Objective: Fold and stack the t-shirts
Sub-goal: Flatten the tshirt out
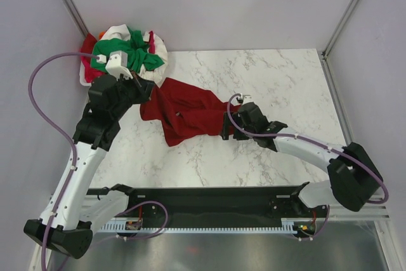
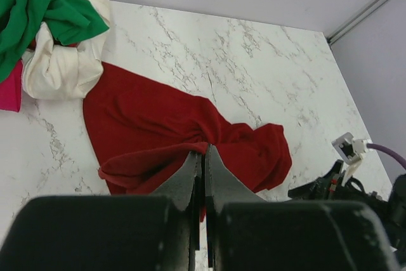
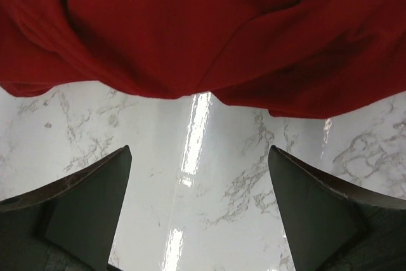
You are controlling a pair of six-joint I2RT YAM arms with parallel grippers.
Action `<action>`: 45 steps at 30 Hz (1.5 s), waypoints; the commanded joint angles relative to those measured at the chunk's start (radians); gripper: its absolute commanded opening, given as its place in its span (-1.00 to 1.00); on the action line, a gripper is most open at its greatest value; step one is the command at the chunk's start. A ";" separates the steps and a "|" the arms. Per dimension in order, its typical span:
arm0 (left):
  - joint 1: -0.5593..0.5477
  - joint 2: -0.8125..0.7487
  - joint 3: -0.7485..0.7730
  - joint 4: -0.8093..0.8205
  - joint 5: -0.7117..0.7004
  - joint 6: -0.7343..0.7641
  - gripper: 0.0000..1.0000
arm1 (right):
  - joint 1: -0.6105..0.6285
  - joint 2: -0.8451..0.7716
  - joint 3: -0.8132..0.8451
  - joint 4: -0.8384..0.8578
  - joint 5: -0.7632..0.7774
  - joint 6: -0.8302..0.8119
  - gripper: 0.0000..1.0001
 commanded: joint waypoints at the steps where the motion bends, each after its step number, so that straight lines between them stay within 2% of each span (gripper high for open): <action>1: 0.002 -0.035 -0.007 0.066 0.030 0.071 -0.96 | 0.000 0.098 0.057 0.080 0.046 0.002 0.96; 9: 0.002 -0.052 -0.040 0.079 0.003 0.081 -0.95 | -0.002 0.331 0.151 0.121 0.150 -0.030 0.88; 10: 0.002 -0.056 -0.043 0.077 -0.002 0.083 -0.95 | -0.002 0.344 0.155 0.127 0.156 -0.025 0.72; 12: 0.004 -0.058 -0.046 0.079 -0.013 0.084 -0.95 | -0.003 0.373 0.154 0.144 0.172 -0.021 0.53; 13: 0.004 -0.057 -0.049 0.079 -0.014 0.086 -0.95 | -0.003 0.380 0.152 0.149 0.178 -0.013 0.33; 15: 0.005 -0.060 -0.052 0.080 -0.023 0.087 -0.95 | -0.006 0.400 0.140 0.169 0.184 -0.011 0.16; 16: 0.005 -0.060 -0.055 0.082 -0.026 0.087 -0.95 | -0.009 0.405 0.135 0.172 0.184 -0.011 -0.11; 18: 0.010 -0.058 -0.057 0.083 -0.025 0.089 -0.96 | -0.015 0.416 0.128 0.201 0.170 -0.016 -0.41; 19: 0.011 -0.060 -0.058 0.082 -0.026 0.090 -0.95 | -0.026 0.417 0.128 0.199 0.166 -0.016 -0.66; 21: 0.016 -0.057 -0.060 0.085 -0.026 0.098 -0.96 | -0.043 0.391 0.129 0.187 0.152 -0.016 -0.93; 22: 0.016 -0.061 -0.060 0.088 -0.031 0.103 -0.96 | -0.061 0.370 0.134 0.183 0.156 -0.018 -1.00; 27: 0.014 -0.078 -0.017 0.099 -0.005 0.114 -0.95 | -0.168 0.065 0.190 -0.058 0.308 -0.033 -1.00; 28: 0.014 -0.086 0.018 0.099 0.006 0.110 -0.95 | -0.252 0.020 0.206 -0.099 0.339 -0.028 -1.00; 31: 0.013 -0.077 0.109 0.088 0.044 0.104 -0.95 | -0.415 -0.141 0.261 -0.219 0.342 -0.031 -1.00; 34: 0.013 -0.060 0.208 0.071 0.099 0.106 -0.95 | -0.501 -0.239 0.321 -0.304 0.316 -0.051 -1.00; 40: 0.011 -0.050 0.371 0.045 0.191 0.135 -0.95 | -0.549 -0.347 0.456 -0.428 0.368 -0.073 -1.00; 45: 0.011 -0.060 0.478 0.046 0.306 0.141 -0.95 | -0.554 -0.428 0.534 -0.468 0.426 -0.051 -1.00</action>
